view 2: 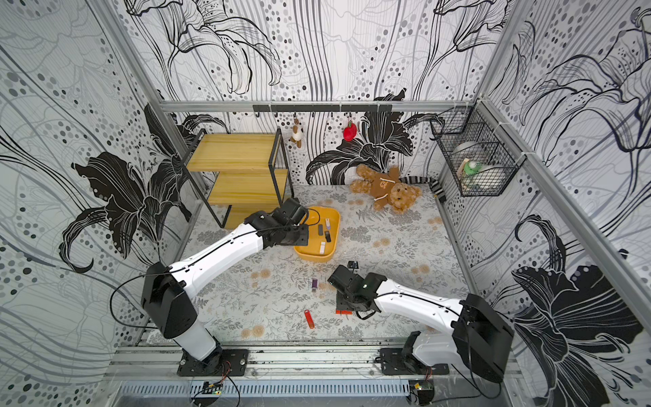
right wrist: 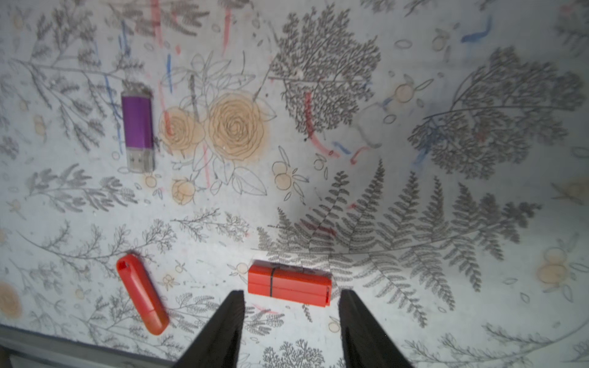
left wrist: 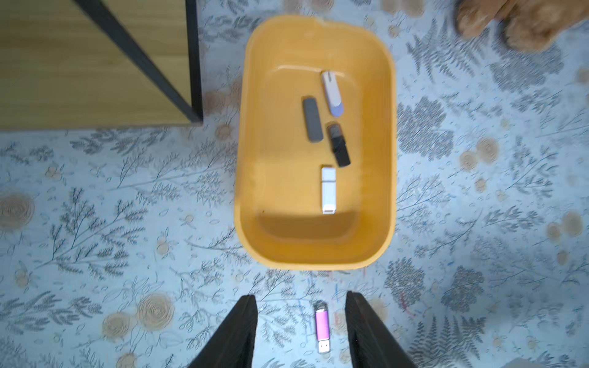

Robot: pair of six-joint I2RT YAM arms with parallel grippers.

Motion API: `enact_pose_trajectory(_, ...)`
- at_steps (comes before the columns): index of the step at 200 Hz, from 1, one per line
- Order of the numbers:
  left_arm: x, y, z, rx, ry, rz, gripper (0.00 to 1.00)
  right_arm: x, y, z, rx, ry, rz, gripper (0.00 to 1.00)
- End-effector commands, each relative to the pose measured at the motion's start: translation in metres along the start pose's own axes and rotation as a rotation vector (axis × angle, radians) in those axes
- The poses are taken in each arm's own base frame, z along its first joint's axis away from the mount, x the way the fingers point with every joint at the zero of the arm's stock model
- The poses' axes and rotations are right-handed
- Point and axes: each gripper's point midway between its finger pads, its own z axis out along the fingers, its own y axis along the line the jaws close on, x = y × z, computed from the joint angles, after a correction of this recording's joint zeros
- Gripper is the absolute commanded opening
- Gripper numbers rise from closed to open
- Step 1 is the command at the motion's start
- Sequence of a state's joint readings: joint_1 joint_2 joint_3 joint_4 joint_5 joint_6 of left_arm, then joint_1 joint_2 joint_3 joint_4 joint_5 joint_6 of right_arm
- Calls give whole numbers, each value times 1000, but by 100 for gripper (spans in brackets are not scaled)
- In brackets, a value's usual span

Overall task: Put the usb flash drive into the storage box
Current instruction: Pick up the USB flash from the center of the board.

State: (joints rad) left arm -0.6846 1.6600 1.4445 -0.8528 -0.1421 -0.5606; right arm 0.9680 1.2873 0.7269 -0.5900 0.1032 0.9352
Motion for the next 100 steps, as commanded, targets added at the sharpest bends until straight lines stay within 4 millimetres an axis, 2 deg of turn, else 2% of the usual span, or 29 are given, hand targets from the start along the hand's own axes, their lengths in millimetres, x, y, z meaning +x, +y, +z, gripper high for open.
enact_pose_trajectory(1, 26, 11, -1, -21, 16, -36, 51, 7, -4, 7, 6, 18, 0, 58)
enact_pose_trajectory(42, 55, 31, -4, -34, 37, -69, 51, 1, 10, 19, -14, 18, -51, 63)
enact_pose_trajectory(100, 67, 39, -8, -41, 46, -77, 51, 5, 14, 31, -12, 54, -83, 66)
